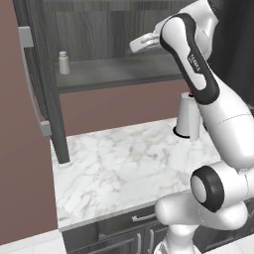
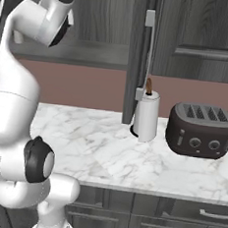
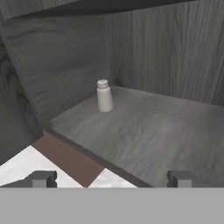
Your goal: Collect the turmeric, mayonnaise, and shaker from the cabinet and place them next to the stove.
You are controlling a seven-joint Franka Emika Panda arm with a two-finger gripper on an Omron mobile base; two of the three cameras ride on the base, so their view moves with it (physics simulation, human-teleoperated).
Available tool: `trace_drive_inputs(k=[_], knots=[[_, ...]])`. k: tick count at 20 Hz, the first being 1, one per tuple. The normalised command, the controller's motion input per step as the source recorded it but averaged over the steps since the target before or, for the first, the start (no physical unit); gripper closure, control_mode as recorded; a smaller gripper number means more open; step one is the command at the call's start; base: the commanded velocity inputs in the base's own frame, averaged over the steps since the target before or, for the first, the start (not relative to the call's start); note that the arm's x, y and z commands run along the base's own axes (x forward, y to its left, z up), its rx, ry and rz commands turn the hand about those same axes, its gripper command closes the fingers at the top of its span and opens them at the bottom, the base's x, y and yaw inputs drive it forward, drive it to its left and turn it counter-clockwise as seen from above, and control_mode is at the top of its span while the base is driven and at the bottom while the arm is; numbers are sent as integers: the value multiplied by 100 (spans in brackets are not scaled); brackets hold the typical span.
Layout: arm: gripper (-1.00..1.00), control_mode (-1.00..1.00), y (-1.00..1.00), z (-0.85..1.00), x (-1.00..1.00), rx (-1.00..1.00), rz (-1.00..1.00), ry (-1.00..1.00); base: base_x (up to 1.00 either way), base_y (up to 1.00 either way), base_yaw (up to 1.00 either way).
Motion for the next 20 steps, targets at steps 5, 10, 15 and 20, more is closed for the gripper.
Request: trace_drive_inputs(k=[5, 10, 15, 20], knots=[[-100, -100, 47, 0, 28, -9, -7, 1, 0, 0, 0], [-100, -100, 50, 0, 28, -7, -6, 0, 0, 0, 0], [-100, -100, 41, 0, 23, -5, -4, 0, 0, 0, 0], [-100, -100, 1, -1, 0, 0, 0, 0, 0, 0, 0]])
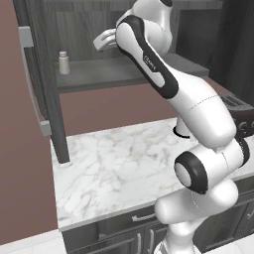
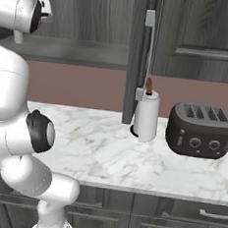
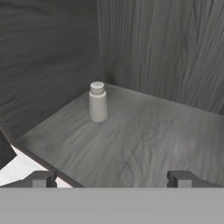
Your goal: Collect the turmeric, mayonnaise, and shaker from the cabinet and place them next to the stove.
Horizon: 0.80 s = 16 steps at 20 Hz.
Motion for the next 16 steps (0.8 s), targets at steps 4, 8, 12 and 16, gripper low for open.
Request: trace_drive_inputs(k=[4, 8, 12, 16], knots=[[-100, -100, 8, -13, 0, 0, 0, -6, 0, 0, 0], [-100, -100, 17, -16, 5, 0, 0, -11, 0, 0, 0], [-100, -100, 18, -7, 8, 0, 0, -12, 0, 0, 0], [-100, -100, 23, -6, 12, 0, 0, -8, 0, 0, 0]])
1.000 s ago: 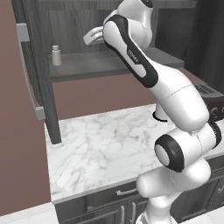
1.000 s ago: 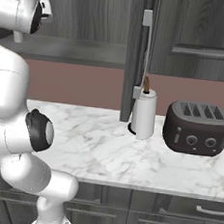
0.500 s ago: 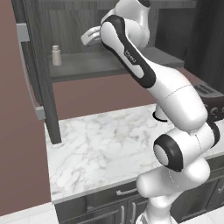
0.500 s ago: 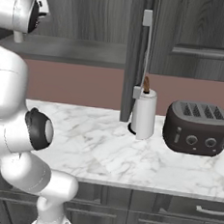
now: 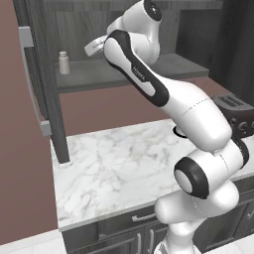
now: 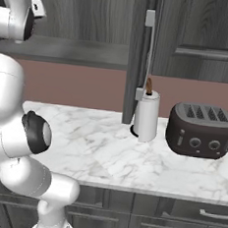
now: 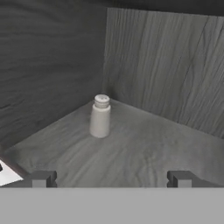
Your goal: Collect the turmeric, mayonnaise, and shaker from the cabinet and place them next to the stove.
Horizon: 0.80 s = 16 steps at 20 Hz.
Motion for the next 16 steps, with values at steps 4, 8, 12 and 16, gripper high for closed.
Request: trace_drive_inputs(k=[4, 8, 12, 16], knots=[[-100, -100, 20, -7, 15, 0, 0, -7, 0, 0, 0], [-100, -100, 25, -3, 16, 0, 0, -3, 0, 0, 0], [-100, -100, 25, 0, 15, 0, 0, -1, 0, 0, 0], [-100, -100, 25, 0, 12, 0, 0, 0, 0, 0, 0]])
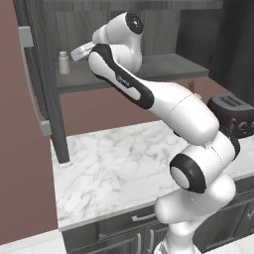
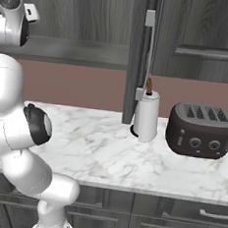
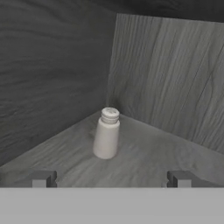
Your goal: Collect the turmeric, mayonnaise, and shaker from the cabinet and place them next to the stove.
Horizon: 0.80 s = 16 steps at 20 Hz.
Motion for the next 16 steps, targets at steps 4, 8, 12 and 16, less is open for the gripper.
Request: trace_drive_inputs(k=[4, 8, 12, 16], knots=[[-100, -100, 3, -1, 2, 0, 0, 0, 0, 0, 0], [-100, -100, 0, -6, 10, 4, 0, 0, 0, 0, 0], [-100, -100, 0, -4, 25, 9, 10, 0, 0, 0, 0], [-100, -100, 0, 0, 25, 9, 13, 0, 0, 0, 0]])
